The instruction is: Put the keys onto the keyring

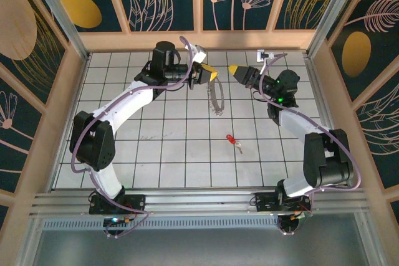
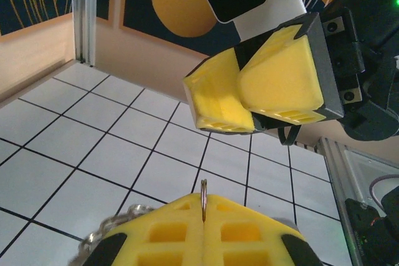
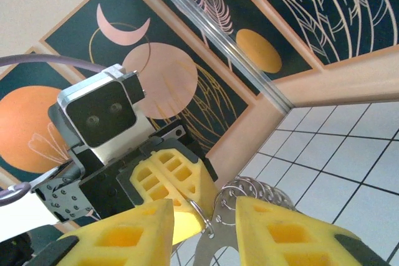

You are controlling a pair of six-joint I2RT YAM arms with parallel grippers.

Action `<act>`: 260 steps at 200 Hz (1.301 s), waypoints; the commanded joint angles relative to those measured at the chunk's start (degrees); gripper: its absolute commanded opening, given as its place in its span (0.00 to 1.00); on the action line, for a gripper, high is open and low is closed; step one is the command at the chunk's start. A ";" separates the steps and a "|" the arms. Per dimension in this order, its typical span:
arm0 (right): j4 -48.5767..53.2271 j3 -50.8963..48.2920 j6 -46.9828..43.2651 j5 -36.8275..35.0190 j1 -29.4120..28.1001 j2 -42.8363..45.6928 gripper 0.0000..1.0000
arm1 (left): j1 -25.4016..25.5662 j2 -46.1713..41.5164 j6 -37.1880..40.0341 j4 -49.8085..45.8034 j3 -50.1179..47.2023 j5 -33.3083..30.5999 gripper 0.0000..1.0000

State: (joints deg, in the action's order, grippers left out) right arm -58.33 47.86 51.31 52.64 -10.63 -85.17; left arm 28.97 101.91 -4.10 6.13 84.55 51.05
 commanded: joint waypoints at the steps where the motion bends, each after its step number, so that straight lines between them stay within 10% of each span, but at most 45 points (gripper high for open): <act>1: -4.42 1.91 1.11 2.28 -1.02 -0.12 0.32 | -0.32 0.00 -0.65 0.96 2.57 2.82 0.00; 260: -2.69 2.30 -1.20 3.15 -5.07 -1.31 0.27 | -0.32 0.89 -3.18 3.18 3.08 4.63 0.00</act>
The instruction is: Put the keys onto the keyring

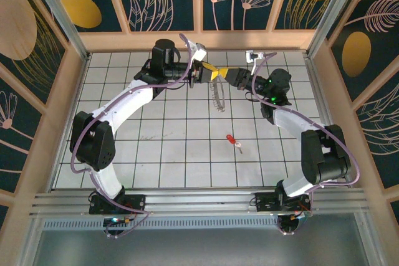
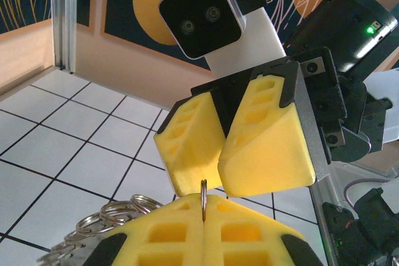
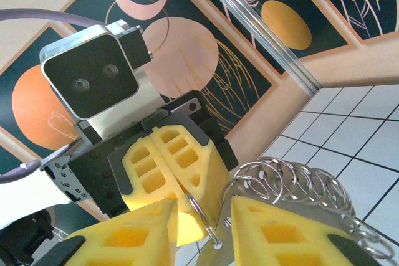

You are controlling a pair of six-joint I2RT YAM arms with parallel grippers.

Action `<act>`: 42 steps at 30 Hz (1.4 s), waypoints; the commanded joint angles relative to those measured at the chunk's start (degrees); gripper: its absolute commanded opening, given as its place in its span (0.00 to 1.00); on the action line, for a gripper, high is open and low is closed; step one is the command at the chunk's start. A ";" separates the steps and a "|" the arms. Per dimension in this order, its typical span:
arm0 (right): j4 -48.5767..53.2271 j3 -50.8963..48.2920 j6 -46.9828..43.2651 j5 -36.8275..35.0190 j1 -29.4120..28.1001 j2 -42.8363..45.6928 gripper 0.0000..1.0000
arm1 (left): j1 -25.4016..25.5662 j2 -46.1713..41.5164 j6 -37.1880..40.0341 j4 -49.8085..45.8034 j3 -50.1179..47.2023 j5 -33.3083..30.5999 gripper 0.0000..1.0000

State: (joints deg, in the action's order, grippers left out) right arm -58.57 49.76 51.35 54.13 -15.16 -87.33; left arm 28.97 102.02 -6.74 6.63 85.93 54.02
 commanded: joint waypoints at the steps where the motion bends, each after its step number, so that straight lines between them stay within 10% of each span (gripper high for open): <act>1: -2.48 0.41 -1.25 1.72 -0.52 0.85 0.27 | -0.32 0.80 -0.54 2.68 1.70 1.68 0.00; 32: -0.59 1.96 -3.80 3.86 -2.08 0.33 0.00 | -0.32 1.30 -1.33 2.48 2.12 1.49 0.00; 42: 6.23 5.67 -10.05 3.06 0.00 -0.08 0.00 | -0.41 -3.48 -5.61 8.82 -4.08 -11.40 0.46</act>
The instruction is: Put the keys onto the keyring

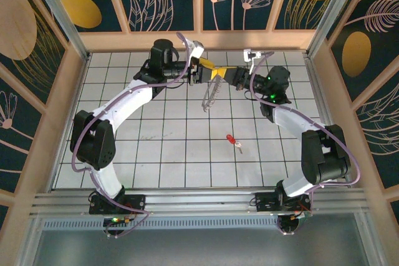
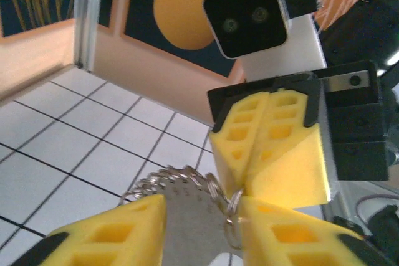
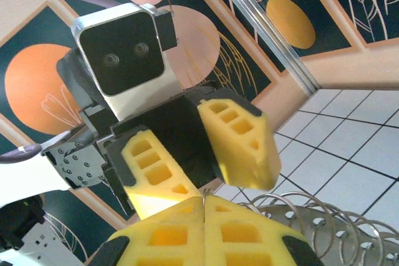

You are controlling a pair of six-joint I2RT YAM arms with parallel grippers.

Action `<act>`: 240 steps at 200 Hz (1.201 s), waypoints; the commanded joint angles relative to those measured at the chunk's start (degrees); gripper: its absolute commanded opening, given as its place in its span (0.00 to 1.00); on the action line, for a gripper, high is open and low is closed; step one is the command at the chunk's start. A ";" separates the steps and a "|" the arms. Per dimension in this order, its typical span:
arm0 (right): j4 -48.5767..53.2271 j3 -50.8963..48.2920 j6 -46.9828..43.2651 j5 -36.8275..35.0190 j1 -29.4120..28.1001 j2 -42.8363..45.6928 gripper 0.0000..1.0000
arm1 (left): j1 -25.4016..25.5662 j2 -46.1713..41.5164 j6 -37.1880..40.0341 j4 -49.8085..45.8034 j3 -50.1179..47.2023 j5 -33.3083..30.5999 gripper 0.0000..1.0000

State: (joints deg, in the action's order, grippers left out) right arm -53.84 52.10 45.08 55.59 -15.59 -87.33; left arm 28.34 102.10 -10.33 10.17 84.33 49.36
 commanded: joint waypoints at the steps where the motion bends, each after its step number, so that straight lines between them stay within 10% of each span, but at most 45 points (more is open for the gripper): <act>1: 1.80 3.61 -3.99 1.73 0.80 -0.17 0.00 | 0.23 -5.93 -2.76 6.82 -4.06 -9.20 0.50; 123: 21.14 13.14 -26.02 9.62 3.59 0.00 0.00 | -0.30 -7.58 -2.31 4.28 -3.51 -10.81 0.71; 240: 7.38 9.54 -15.00 7.99 3.74 0.77 0.00 | -1.34 -3.46 -6.86 7.60 -2.08 4.88 0.49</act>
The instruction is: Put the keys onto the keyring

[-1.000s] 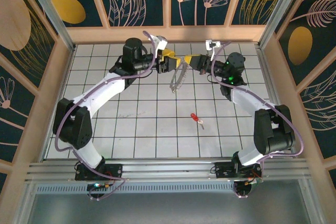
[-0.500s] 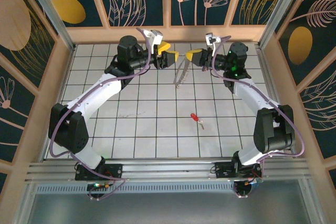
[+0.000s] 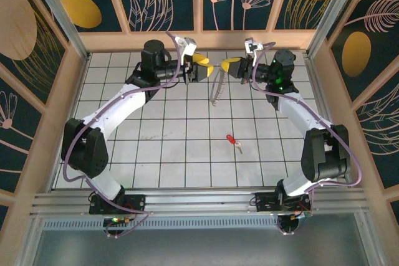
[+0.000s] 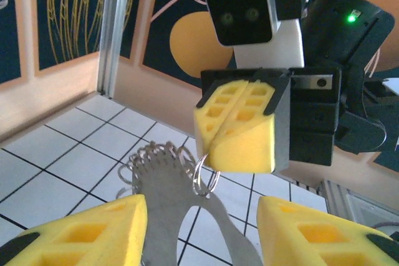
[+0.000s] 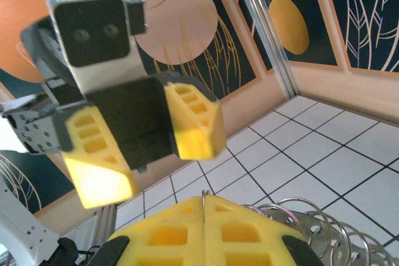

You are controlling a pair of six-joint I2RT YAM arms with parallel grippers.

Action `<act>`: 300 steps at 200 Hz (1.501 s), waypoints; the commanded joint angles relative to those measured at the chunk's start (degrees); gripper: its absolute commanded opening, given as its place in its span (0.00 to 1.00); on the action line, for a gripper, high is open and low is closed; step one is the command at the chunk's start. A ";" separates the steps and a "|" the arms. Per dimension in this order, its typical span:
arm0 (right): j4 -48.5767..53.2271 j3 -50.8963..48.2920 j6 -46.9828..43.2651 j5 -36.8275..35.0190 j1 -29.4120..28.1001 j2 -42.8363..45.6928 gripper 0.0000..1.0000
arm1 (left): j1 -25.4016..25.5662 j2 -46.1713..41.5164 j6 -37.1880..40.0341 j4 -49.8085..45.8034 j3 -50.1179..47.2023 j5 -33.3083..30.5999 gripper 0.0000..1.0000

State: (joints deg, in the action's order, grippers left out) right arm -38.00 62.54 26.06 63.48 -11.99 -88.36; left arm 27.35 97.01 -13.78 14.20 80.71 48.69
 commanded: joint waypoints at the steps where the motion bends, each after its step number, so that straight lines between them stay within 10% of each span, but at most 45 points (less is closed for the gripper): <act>1: -8.46 -0.91 4.01 0.10 0.13 1.80 0.00 | -0.37 2.01 -3.47 3.66 1.55 5.64 0.49; 199: -15.95 -2.32 10.68 -3.63 -1.90 0.70 0.00 | -0.37 4.81 -16.36 20.71 -1.26 10.64 0.47; 300: -15.79 -1.90 10.59 -3.98 -2.76 -0.58 0.00 | -0.37 4.52 -17.70 22.89 -1.69 12.10 0.28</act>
State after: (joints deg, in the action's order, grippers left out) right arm -50.22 60.34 36.40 59.88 -14.37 -88.33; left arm 27.31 101.56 -30.57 33.78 79.70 58.57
